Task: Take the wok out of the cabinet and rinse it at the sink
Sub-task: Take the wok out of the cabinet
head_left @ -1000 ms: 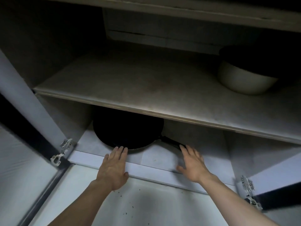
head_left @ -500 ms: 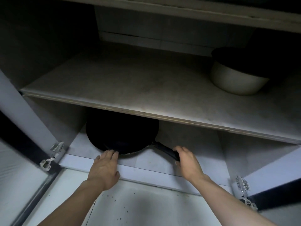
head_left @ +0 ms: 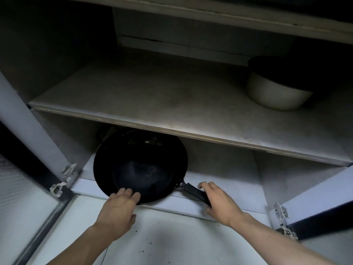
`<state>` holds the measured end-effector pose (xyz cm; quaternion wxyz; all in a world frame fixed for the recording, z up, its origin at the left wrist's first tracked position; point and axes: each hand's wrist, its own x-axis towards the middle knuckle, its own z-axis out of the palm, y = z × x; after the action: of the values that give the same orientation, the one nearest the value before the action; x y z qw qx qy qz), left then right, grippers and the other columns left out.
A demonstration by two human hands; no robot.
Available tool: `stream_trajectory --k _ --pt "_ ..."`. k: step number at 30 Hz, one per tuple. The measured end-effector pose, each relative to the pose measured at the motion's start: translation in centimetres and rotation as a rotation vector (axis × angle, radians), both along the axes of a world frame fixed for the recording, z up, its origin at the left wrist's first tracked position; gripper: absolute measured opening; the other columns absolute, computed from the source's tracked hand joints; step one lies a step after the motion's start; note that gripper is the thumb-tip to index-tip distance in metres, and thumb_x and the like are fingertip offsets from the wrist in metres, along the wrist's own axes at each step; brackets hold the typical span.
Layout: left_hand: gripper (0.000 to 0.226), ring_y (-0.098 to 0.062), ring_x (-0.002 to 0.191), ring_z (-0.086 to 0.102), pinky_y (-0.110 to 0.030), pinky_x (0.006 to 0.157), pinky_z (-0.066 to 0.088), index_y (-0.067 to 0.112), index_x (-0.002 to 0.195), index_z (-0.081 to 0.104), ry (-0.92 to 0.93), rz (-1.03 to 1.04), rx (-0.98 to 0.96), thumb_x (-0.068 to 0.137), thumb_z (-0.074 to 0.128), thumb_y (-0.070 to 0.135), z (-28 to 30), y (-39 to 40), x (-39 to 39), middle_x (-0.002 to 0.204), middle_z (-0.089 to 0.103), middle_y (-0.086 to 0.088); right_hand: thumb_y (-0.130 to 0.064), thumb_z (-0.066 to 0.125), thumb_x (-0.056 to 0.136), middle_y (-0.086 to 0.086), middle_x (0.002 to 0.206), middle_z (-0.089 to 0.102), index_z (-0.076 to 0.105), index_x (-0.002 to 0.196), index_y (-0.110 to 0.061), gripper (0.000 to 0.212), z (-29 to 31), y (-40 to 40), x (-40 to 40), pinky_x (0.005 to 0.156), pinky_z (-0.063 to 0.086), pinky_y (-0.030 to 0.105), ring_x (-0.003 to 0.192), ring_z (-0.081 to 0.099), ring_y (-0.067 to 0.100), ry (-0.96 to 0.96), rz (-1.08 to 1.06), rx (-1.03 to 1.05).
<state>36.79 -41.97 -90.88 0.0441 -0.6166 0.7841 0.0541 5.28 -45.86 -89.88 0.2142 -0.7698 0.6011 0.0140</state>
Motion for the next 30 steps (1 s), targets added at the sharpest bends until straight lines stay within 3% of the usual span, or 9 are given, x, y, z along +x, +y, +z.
stream_trajectory --k 3,5,9,14,18,23,30 --pt "0.043 -0.020 0.081 0.058 -0.031 0.065 0.051 0.023 0.091 0.061 0.046 -0.031 -0.027 0.056 0.085 0.030 0.1 0.5 0.1 0.085 0.058 0.003 0.004 0.056 0.074 -0.003 0.118 0.041 0.036 0.129 -0.028 0.066 -0.7 0.2 1.3 0.077 0.046 0.033 0.106 0.047 0.021 0.033 0.047 -0.055" --pt "0.050 -0.019 0.065 0.058 -0.028 0.051 0.048 0.021 0.077 0.062 0.037 -0.060 -0.100 0.035 0.090 0.019 0.0 0.5 0.2 0.073 0.056 0.003 0.013 0.047 0.068 -0.002 0.118 0.040 0.036 0.129 -0.027 0.074 -0.9 0.1 2.0 0.073 0.043 0.033 0.101 0.046 0.023 0.051 0.030 -0.081" --pt "0.056 -0.020 0.055 0.055 -0.026 0.045 0.046 0.016 0.068 0.063 -0.030 -0.070 -0.170 0.019 0.087 0.002 -0.6 0.1 0.6 0.064 0.054 0.000 0.018 0.039 0.063 -0.002 0.117 0.039 0.035 0.128 -0.027 0.079 -0.7 0.0 2.5 0.069 0.039 0.031 0.087 0.036 0.019 0.053 -0.008 -0.078" --pt "0.050 -0.023 0.055 0.057 -0.028 0.048 0.046 0.014 0.065 0.062 -0.070 -0.054 -0.149 0.025 0.090 0.006 -1.0 -0.1 0.9 0.060 0.056 -0.002 0.017 0.041 0.067 -0.003 0.116 0.039 0.036 0.129 -0.030 0.077 -0.6 0.5 2.5 0.064 0.035 0.031 0.084 0.039 0.020 0.068 0.014 -0.079" --pt "0.059 -0.022 0.050 0.053 -0.026 0.045 0.043 0.014 0.062 0.059 -0.090 -0.096 -0.161 0.010 0.075 -0.009 -1.1 0.5 1.0 0.056 0.052 -0.002 0.014 0.046 0.067 -0.006 0.111 0.039 0.037 0.124 -0.035 0.075 0.2 0.6 1.9 0.067 0.051 0.039 0.086 0.051 0.025 0.041 0.016 -0.075" --pt "0.053 -0.022 0.053 0.047 -0.028 0.047 0.037 0.016 0.065 0.053 -0.063 -0.162 -0.222 0.023 0.072 -0.010 -0.5 1.8 1.7 0.061 0.048 0.000 0.014 0.051 0.069 -0.005 0.110 0.040 0.036 0.125 -0.034 0.075 1.8 0.9 1.1 0.074 0.053 0.039 0.089 0.052 0.024 0.054 0.071 -0.072" --pt "0.045 -0.019 0.059 0.043 -0.032 0.051 0.037 0.018 0.071 0.053 0.014 -0.181 -0.267 0.043 0.084 0.002 2.6 4.5 2.1 0.067 0.045 0.002 0.011 0.051 0.077 -0.006 0.111 0.042 0.040 0.126 -0.032 0.066 6.2 2.5 0.1 0.081 0.051 0.038 0.110 0.040 0.017 0.095 0.154 -0.061"
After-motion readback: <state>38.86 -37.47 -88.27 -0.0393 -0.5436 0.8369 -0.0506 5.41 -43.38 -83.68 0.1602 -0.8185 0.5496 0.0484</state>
